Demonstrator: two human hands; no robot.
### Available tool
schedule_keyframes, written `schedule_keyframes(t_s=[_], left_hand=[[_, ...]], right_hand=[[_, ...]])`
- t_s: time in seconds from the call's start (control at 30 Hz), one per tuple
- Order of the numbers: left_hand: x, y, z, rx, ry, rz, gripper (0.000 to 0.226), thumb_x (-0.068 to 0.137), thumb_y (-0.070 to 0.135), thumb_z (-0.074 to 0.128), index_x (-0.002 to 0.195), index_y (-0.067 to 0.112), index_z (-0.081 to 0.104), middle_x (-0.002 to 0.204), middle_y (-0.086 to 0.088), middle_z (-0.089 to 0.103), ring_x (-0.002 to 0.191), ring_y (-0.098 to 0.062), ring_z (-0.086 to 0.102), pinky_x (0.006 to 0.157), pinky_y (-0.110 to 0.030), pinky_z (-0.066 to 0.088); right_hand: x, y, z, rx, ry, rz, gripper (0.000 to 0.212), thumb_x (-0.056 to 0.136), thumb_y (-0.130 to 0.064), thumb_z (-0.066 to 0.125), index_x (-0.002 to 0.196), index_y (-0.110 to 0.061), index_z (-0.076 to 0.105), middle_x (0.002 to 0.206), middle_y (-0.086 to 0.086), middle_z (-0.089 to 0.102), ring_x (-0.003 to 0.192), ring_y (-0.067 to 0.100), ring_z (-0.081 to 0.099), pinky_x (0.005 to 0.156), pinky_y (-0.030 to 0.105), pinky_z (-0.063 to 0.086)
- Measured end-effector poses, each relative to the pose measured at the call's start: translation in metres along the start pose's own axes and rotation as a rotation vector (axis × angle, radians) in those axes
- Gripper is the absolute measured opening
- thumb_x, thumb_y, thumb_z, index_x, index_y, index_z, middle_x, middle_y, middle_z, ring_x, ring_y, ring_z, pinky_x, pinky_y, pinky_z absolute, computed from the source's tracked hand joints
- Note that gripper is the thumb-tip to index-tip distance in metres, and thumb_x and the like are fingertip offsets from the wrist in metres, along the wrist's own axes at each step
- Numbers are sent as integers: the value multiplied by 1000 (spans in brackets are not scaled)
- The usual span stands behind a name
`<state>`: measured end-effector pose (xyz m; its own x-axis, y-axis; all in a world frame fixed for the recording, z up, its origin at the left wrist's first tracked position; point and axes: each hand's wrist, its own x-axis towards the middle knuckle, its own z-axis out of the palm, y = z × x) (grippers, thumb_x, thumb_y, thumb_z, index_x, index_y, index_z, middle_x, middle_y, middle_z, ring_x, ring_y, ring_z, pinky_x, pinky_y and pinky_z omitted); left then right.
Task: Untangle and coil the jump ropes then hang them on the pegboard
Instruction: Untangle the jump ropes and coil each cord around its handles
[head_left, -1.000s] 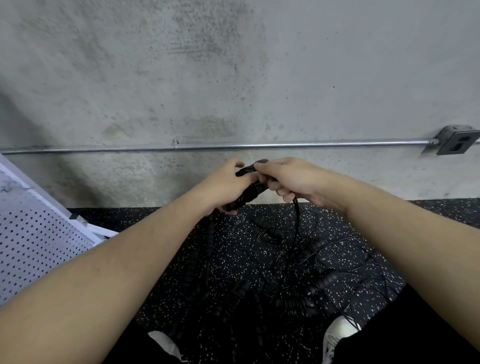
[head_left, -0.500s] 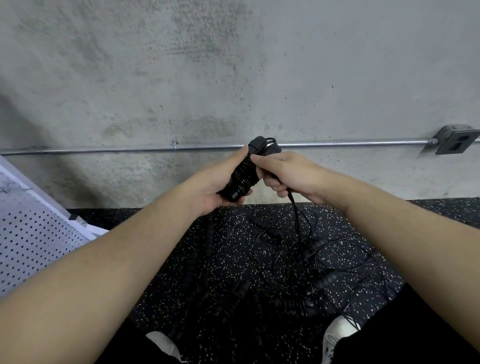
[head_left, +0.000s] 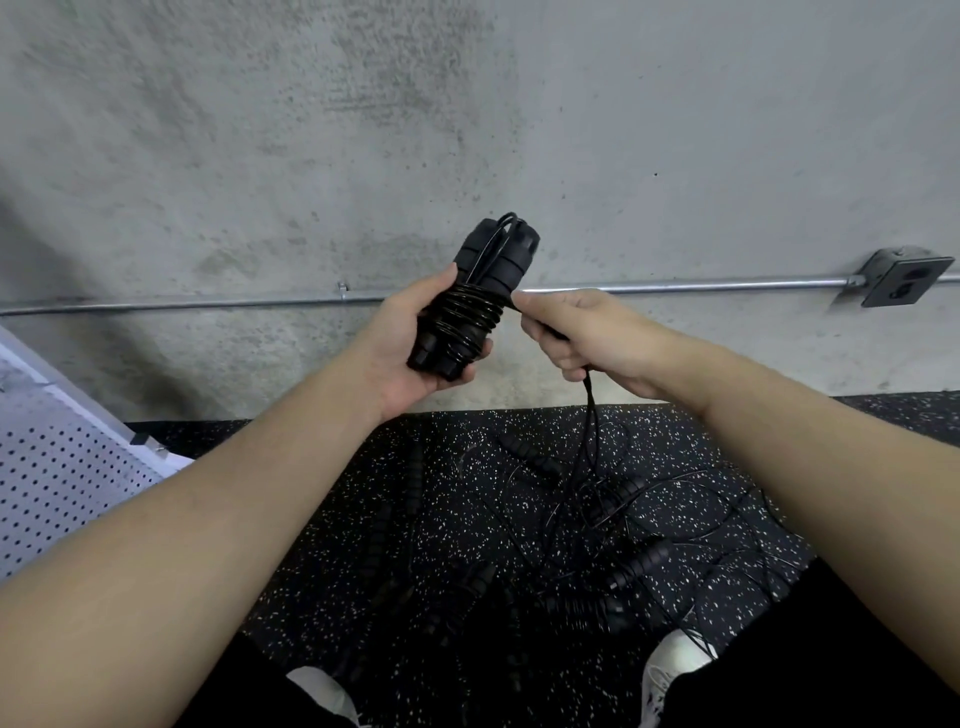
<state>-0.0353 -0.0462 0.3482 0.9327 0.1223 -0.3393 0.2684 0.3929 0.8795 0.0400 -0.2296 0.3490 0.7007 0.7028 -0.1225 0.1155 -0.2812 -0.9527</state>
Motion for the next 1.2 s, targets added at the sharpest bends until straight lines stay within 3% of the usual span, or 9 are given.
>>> schedule_keyframes(t_s=[0.2,0.43,0.53,0.7,0.83,0.9,0.97,1.13,1.2], left_hand=[[-1,4,0,-56,-26,60,36,100,46,51,99,16,71,80,-2,68,65,-18,64,42,-22,43],[-2,9,-10,-13,-104,76,41,100,51,47,99,18,71,83,-1,68,56,-18,62,35,-18,37],[0,6,-10,80,-194,68,51,95,61,47,108,17,69,85,-4,68,56,-20,62,33,-21,39],[-3,3,-8,288,-299,12,52,86,59,50,110,15,63,82,-5,71,57,-21,64,35,-25,44],[-1,-3,-7,427,-334,8,47,85,49,60,116,13,58,91,-15,73,63,-29,67,41,-28,51],[1,-5,-6,513,-323,-13,45,79,45,68,110,14,60,92,-18,74,66,-33,69,43,-30,53],[3,-7,-5,633,-336,-21,45,72,45,74,105,16,65,93,-16,75,71,-34,72,45,-32,55],[8,-9,-8,840,-369,13,26,71,45,81,91,29,73,97,-11,71,70,-23,68,51,-36,58],[9,-7,-9,932,-382,32,15,80,38,82,88,32,72,101,-10,73,69,-20,69,55,-39,60]], right_hand=[[-3,0,-5,96,-56,-6,39,103,-43,49,73,-18,55,56,-2,27,51,13,20,49,25,22],[-9,9,-29,99,-288,40,40,102,-35,46,65,-26,56,62,-2,19,55,14,17,49,20,25],[-8,13,-31,-43,-225,98,40,100,-37,53,62,-27,52,59,-4,22,55,15,15,49,24,19],[-6,21,-36,-189,-121,155,35,94,-43,65,69,-22,53,55,-5,32,51,13,24,50,24,25],[-3,29,-38,-253,-36,189,39,94,-15,62,56,-25,63,50,-8,42,49,8,33,53,25,30],[-1,32,-37,-278,-3,197,37,94,-5,56,63,-23,67,55,-6,52,53,8,40,58,26,33],[0,33,-33,-309,-28,206,23,94,-8,61,77,-18,73,67,0,64,61,10,49,64,27,38],[4,31,-26,-280,-57,212,5,87,-17,73,83,-16,76,67,0,61,59,8,44,56,26,34],[4,28,-23,-265,-80,222,16,86,-24,76,89,-9,76,66,0,58,59,9,44,58,26,35]])
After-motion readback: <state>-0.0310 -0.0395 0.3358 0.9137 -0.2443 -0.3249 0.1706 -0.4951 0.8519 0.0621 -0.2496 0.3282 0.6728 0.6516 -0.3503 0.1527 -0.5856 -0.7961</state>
